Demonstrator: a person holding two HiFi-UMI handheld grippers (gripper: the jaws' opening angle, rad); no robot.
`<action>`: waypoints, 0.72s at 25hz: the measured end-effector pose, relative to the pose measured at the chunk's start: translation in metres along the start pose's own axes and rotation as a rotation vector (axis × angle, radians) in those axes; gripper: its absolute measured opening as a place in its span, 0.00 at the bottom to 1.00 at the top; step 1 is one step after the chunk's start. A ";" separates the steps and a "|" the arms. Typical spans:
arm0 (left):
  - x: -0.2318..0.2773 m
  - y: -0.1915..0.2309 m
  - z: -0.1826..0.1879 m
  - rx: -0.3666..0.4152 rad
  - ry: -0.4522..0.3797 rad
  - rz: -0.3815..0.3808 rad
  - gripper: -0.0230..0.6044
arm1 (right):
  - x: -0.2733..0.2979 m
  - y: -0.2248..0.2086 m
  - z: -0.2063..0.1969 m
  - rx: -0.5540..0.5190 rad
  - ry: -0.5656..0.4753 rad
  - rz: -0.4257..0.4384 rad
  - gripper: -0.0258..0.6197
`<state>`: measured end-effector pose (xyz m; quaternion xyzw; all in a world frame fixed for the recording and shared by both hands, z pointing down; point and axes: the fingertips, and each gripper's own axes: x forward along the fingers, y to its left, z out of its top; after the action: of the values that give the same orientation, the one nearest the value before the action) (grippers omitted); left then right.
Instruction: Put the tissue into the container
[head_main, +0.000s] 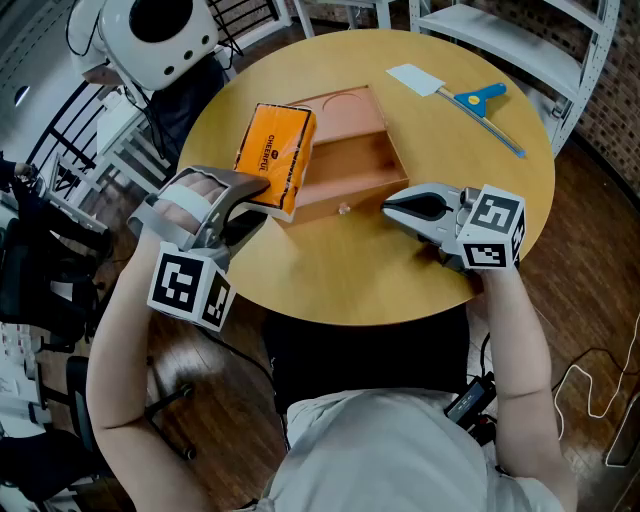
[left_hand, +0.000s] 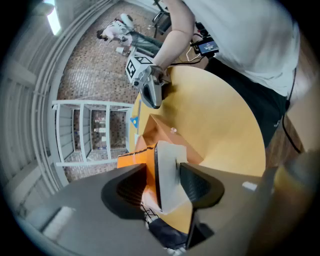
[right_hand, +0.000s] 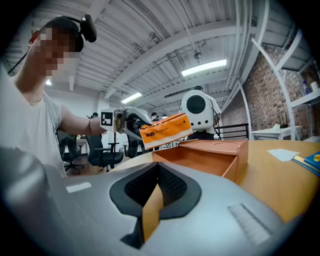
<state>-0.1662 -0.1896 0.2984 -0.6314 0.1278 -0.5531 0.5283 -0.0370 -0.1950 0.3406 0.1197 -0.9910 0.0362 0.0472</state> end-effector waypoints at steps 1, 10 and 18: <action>0.004 0.001 0.003 0.041 -0.026 -0.005 0.38 | 0.001 0.001 0.000 0.000 0.001 0.003 0.04; 0.034 -0.011 -0.012 0.631 -0.036 -0.118 0.37 | 0.004 0.002 -0.001 -0.012 0.007 0.012 0.04; 0.055 -0.003 0.005 0.840 -0.218 -0.007 0.36 | 0.002 0.000 -0.002 -0.007 0.019 0.010 0.04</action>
<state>-0.1444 -0.2265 0.3327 -0.4170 -0.1673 -0.4889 0.7477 -0.0389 -0.1949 0.3426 0.1141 -0.9912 0.0339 0.0571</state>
